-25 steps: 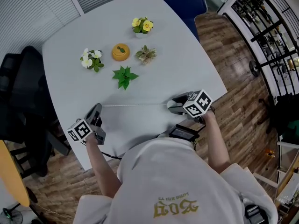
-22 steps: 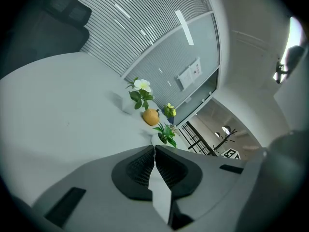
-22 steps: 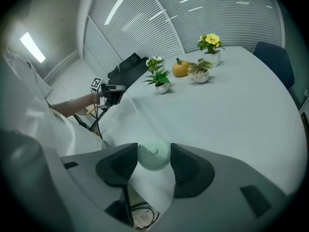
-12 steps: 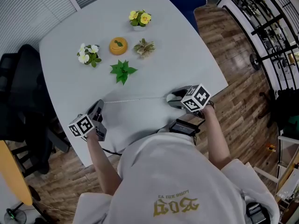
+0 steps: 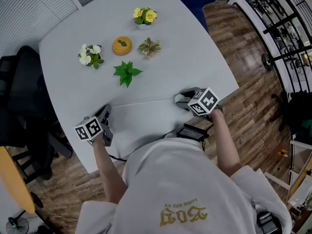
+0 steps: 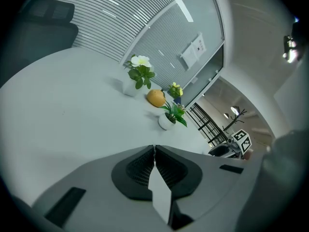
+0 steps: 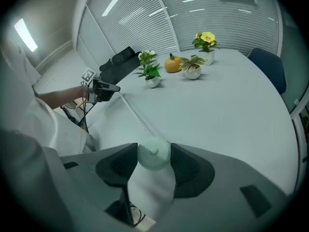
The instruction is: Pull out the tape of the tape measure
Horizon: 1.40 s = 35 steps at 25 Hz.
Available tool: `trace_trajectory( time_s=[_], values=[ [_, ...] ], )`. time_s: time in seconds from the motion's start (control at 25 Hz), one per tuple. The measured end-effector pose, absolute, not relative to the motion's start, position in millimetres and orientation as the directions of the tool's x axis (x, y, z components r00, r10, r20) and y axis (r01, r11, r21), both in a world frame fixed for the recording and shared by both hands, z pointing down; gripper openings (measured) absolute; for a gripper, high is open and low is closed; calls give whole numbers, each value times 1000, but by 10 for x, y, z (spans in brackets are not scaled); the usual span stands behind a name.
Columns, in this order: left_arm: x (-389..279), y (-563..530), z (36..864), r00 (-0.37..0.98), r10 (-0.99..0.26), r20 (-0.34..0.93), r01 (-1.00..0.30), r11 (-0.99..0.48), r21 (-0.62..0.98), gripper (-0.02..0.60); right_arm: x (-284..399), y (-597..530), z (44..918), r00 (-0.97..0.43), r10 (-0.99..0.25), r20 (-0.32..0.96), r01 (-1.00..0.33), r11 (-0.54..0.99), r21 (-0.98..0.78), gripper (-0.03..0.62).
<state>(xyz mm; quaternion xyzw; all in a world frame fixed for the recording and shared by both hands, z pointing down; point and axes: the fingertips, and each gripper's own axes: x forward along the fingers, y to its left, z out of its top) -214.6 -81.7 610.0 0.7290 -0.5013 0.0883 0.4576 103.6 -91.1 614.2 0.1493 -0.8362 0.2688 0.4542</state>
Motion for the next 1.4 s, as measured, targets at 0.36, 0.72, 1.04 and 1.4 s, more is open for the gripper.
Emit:
trace_trajectory(
  time_s=[0.36,0.72,1.04,1.4],
  values=[
    [-2051,-800,6288,438,-602,668,-860,-66,505,12,1102,-1023,6287,-491,-72,868,-521,823,-226,229],
    [-2016,-811,6444,345,-567,748,-928,-89,361,14,1111,-1051,6432,-436,-98,895,-516,842,-159,230],
    [-2065,-796,6493,287,-575,767,-952,-82,294,27,1103,-1045,6450,-428,-126,895,-520,844,-130,238],
    [-2123,-806,6490,241,-606,758,-965,-68,252,161,1081,-1099,6308,-456,-180,871,-575,807,-134,244]
  ],
)
